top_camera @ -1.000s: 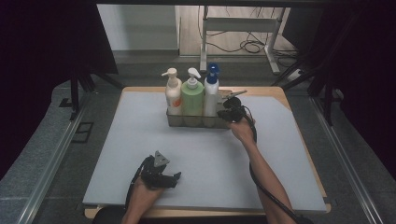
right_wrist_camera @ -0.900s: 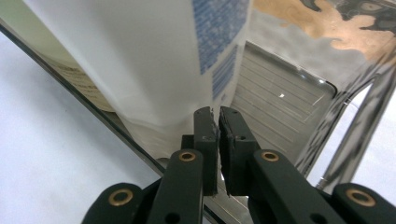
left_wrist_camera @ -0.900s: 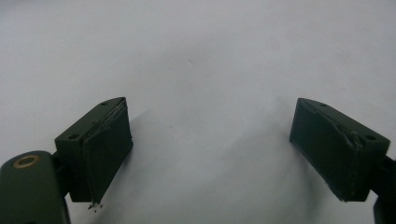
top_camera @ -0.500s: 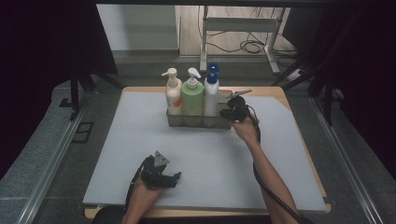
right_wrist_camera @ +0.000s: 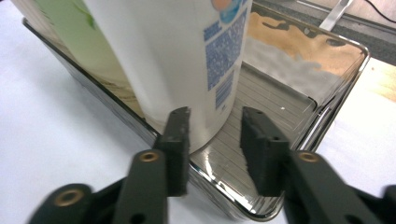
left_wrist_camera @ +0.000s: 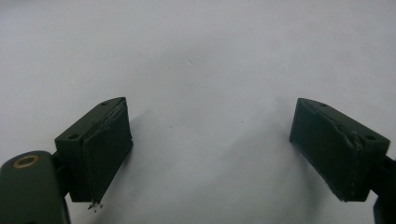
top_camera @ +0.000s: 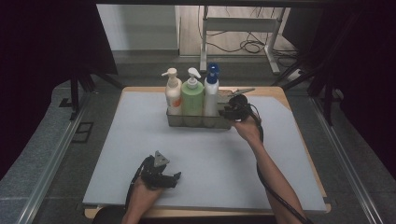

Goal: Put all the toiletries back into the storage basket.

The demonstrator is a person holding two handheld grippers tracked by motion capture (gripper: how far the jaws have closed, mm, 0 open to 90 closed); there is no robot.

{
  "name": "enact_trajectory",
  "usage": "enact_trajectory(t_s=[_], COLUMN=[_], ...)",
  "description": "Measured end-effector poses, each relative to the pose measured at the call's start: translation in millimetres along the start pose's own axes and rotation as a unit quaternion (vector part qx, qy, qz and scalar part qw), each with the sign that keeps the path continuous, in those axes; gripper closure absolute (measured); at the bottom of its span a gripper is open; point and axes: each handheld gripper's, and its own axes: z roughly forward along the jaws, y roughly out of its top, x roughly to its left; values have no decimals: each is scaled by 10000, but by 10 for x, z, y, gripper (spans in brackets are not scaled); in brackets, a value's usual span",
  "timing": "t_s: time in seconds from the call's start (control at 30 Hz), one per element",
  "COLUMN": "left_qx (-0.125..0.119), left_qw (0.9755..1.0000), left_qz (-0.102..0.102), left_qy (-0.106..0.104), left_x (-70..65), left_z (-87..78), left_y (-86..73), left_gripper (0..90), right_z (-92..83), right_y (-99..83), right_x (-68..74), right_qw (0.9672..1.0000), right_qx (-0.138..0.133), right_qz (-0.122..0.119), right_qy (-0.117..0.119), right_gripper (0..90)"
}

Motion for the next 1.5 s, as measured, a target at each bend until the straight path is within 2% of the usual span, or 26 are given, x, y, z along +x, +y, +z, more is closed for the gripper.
enact_trajectory(t_s=[0.33,0.7,0.87,1.07,1.5], left_qx=[-7,-4,-4,-4,-2], left_qw=[10000,10000,10000,10000,10000], left_qz=[-2,4,-3,-3,2], left_qy=[0,1,0,1,2], left_x=[0,0,-1,-1,-1], left_z=[1,0,0,0,-1], left_y=[-1,-1,0,-1,-1], left_gripper=[121,121,121,121,121], right_z=[-93,-181,-233,-300,-468], right_y=[-28,-94,-133,-182,-299], right_x=[53,98,117,119,148], right_qw=[9998,9997,9993,9993,9984], right_qx=[-35,-56,-56,-36,22], right_qz=[-167,-237,-357,-375,-547], right_qy=[97,42,48,59,99], right_gripper=[406,268,211,158,129])
